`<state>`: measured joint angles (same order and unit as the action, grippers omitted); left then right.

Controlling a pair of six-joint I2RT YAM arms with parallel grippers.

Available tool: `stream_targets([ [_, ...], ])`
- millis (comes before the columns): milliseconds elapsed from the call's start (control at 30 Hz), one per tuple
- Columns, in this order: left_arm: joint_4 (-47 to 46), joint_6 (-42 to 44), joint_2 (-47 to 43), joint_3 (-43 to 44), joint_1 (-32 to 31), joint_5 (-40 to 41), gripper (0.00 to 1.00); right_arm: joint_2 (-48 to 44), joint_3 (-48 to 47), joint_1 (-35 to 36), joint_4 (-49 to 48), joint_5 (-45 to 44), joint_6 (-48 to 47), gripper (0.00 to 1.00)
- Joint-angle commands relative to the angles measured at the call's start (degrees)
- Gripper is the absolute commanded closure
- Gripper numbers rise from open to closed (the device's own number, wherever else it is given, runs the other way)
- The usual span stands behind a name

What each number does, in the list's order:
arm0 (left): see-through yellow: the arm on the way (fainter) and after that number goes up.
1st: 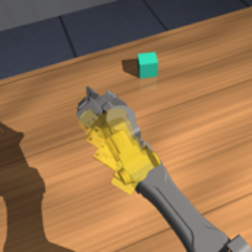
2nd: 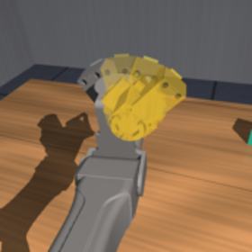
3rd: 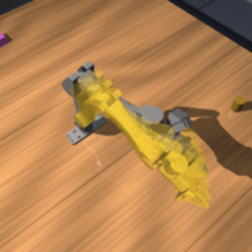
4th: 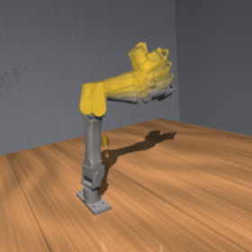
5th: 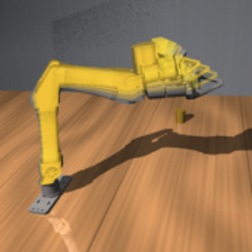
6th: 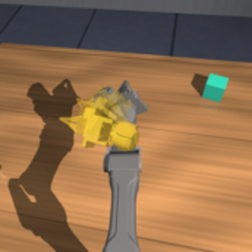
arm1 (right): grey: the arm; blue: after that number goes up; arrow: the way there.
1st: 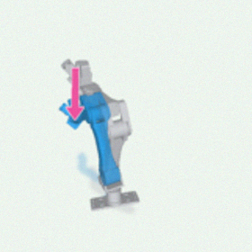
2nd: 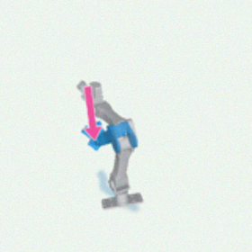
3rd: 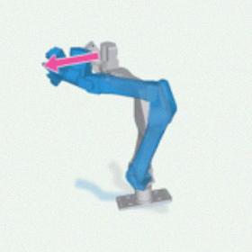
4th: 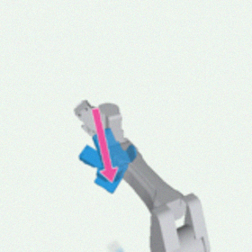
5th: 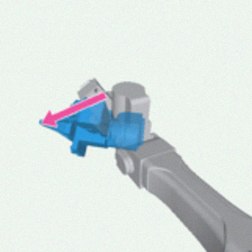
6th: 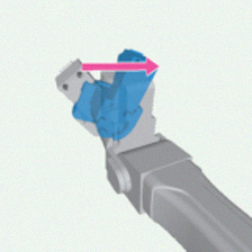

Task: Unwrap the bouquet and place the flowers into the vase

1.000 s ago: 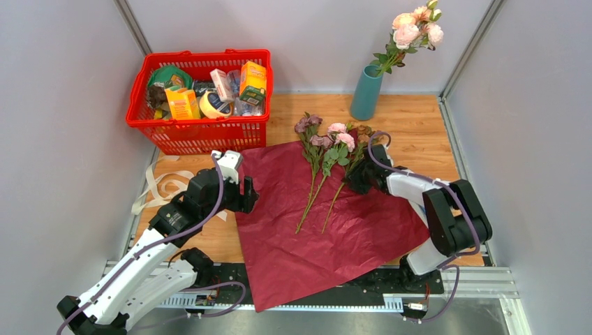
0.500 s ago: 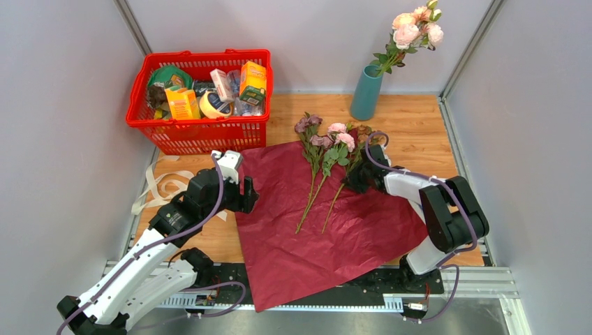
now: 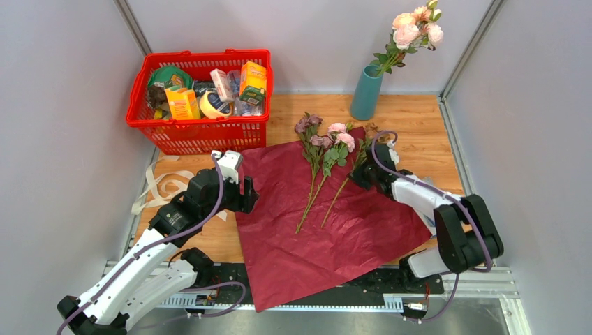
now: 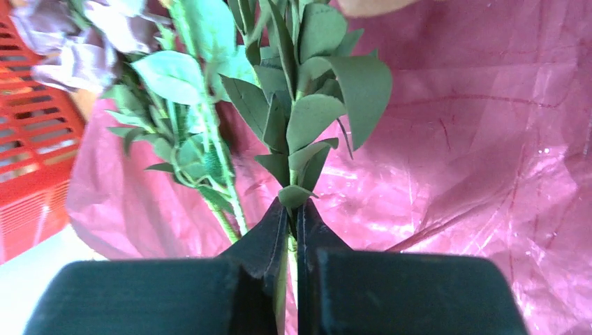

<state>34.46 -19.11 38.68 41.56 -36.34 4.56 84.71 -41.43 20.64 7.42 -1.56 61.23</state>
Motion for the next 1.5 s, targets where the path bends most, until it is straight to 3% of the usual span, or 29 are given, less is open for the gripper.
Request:
stream_targets([
  [0,-1.50,0.92,-0.62,0.10,-0.05,-0.25,0.23,-7.17,1.26,0.62,-1.18,-5.11,1.96,0.99],
  [200,-1.59,1.01,-0.62,0.10,-0.05,-0.25,0.23,-15.96,1.70,1.59,-0.74,-10.90,0.74,1.00],
  [367,-1.50,1.01,-0.44,0.19,-0.05,-0.51,0.23,-22.29,-0.75,3.44,-3.28,-18.73,-6.63,1.00],
  [633,-1.50,1.01,-0.44,0.10,-0.05,-0.34,0.23,-27.49,0.12,3.35,-34.63,-19.88,-31.40,1.00],
  [767,-1.50,1.10,-0.44,0.10,-0.05,-0.34,0.23,-23.99,-5.40,3.35,-46.59,-21.64,-44.16,1.00],
  [900,-1.59,1.01,-0.36,0.10,-0.05,-0.43,0.23,-16.34,-15.06,2.39,-49.78,-23.40,-51.46,1.00],
  [1200,-1.59,1.10,-0.36,0.10,-0.05,-0.43,0.23,0.09,-31.15,-2.35,-60.50,-25.42,-58.77,1.00],
  [1467,-1.67,1.27,0.17,0.10,-0.05,-1.13,0.23,11.17,-40.74,-6.93,-62.44,-24.81,-59.04,1.00],
])
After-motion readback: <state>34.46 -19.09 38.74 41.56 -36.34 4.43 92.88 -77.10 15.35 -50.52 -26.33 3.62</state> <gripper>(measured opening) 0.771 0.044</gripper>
